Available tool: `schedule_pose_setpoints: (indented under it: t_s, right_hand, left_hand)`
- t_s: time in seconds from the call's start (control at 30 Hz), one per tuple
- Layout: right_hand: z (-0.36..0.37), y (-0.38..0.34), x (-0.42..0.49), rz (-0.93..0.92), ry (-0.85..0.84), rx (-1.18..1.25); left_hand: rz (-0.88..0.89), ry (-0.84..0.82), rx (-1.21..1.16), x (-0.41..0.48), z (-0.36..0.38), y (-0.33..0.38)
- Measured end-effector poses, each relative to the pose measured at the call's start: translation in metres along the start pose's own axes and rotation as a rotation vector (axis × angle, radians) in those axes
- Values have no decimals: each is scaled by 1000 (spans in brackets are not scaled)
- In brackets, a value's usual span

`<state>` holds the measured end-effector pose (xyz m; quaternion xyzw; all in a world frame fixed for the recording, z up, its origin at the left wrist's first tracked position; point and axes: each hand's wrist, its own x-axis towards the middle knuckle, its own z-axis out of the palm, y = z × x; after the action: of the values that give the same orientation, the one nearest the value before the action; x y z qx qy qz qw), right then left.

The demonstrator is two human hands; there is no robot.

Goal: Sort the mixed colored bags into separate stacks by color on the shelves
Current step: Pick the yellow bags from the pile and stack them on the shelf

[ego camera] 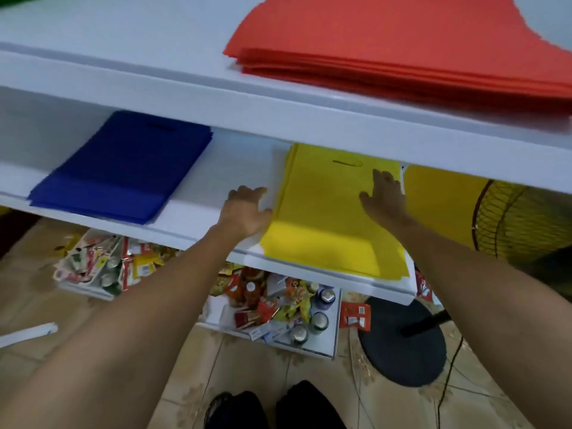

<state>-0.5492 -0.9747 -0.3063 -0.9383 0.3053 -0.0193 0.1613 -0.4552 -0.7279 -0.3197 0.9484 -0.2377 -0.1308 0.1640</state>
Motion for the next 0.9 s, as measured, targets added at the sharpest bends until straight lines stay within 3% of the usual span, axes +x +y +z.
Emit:
schedule_pose_setpoints:
  t_s: [0.2, 0.43, 0.63, 0.9]
  right_hand:
    - [-20, -142, -33, -304, -183, 67]
    - [2, -350, -99, -765, -368, 98]
    - [15, -515, -188, -1075, -352, 200]
    - [-12, -663, -231, -1176, -250, 422]
  left_hand:
    - [-217, 142, -160, -73, -79, -68]
    - [-503, 369, -119, -189, -179, -189]
    - [-697, 521, -87, -291, -259, -290]
    - [-722, 668, -73, -347, -347, -371]
